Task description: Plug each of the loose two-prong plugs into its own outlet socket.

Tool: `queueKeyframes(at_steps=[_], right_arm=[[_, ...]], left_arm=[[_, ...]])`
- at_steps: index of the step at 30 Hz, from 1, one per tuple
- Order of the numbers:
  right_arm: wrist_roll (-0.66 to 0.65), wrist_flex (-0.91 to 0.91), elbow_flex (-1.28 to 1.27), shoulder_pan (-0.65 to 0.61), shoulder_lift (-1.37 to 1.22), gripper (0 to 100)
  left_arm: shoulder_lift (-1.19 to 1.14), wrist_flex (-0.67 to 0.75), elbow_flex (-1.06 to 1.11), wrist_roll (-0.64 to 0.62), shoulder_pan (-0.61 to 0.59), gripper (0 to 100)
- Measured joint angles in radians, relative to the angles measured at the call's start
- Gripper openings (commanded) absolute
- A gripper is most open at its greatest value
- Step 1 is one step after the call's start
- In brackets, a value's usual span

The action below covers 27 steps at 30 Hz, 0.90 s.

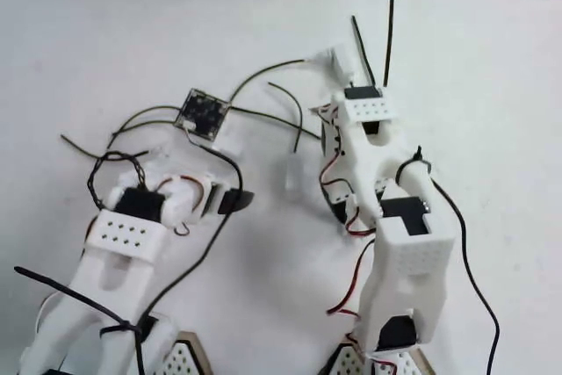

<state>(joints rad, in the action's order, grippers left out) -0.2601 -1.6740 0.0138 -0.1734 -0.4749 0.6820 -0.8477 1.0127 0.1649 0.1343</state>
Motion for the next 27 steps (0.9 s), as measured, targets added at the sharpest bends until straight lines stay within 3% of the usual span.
queueKeyframes(at_steps=[8, 14, 23, 27], right_arm=[[0.0, 0.034, -0.068, -0.002, -0.008, 11.8], [0.041, 0.069, -0.098, -0.017, -0.005, 1.4], [0.074, 0.071, -0.1, -0.057, -0.008, 2.2], [0.077, 0.071, -0.1, -0.063, -0.005, 8.9]], left_arm=[[0.0, 0.0, 0.0, 0.0, 0.0, 37], [0.0, 0.0, 0.0, 0.0, 0.0, 37], [0.0, 0.0, 0.0, 0.0, 0.0, 37], [0.0, 0.0, 0.0, 0.0, 0.0, 37]])
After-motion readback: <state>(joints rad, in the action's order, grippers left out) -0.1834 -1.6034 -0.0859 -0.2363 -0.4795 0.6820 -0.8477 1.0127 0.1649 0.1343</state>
